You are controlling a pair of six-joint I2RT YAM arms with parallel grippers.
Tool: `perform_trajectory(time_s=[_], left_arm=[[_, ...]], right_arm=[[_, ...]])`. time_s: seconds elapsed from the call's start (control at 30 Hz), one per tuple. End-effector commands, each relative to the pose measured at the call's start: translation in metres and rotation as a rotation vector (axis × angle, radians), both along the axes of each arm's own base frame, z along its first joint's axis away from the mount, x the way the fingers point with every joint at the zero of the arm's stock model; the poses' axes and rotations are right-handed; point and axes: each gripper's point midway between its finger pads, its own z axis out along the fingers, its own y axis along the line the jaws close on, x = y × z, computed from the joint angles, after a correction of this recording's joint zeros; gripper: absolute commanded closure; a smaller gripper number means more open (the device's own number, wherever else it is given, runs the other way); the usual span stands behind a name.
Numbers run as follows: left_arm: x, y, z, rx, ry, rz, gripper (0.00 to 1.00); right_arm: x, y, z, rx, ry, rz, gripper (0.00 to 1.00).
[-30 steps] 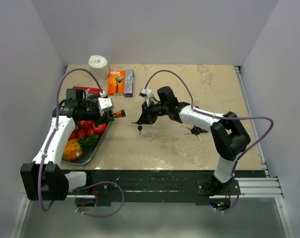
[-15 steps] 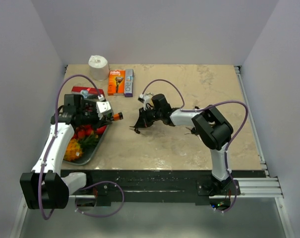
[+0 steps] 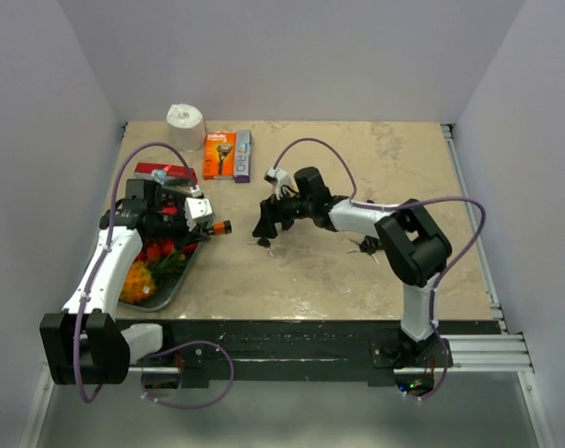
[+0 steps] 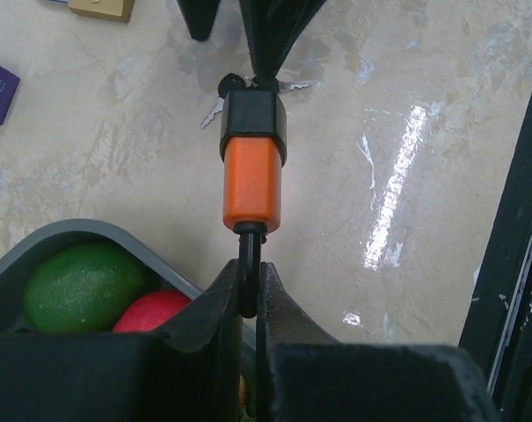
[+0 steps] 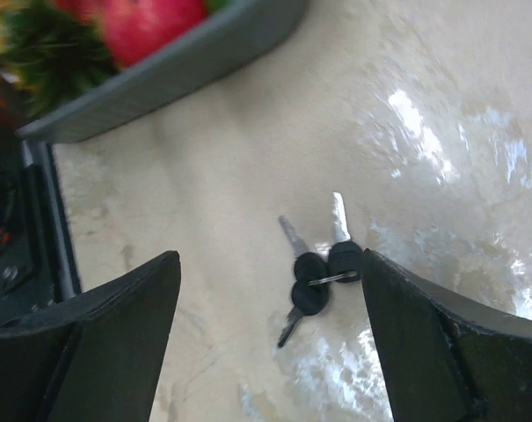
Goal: Lock with the key
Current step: Place the key at the center of the board, then place the lock at the center of the board.
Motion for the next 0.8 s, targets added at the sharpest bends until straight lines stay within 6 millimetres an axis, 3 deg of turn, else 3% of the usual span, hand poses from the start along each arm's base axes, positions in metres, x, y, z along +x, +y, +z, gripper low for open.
perform_trajectory(time_s=[0.0, 0.17, 0.4, 0.53, 0.77], left_arm=[[0.007, -0.008, 0.018, 0.009, -0.122, -0.137, 1.00], [0.006, -0.032, 0.022, 0.010, -0.157, -0.260, 1.00], [0.010, -0.061, 0.033, -0.023, -0.176, -0.349, 1.00], [0.015, -0.069, 0.041, -0.061, -0.157, -0.348, 1.00], [0.008, -0.078, 0.045, -0.106, -0.109, -0.347, 1.00]], right_arm=[[-0.021, -0.004, 0.090, 0.135, -0.260, 0.214, 0.11], [-0.056, -0.008, 0.126, 0.209, -0.392, 0.386, 0.08], [-0.085, 0.001, 0.134, 0.198, -0.519, 0.524, 0.07], [-0.087, 0.005, 0.129, 0.158, -0.587, 0.519, 0.10], [-0.065, 0.012, 0.136, 0.112, -0.703, 0.406, 0.24]])
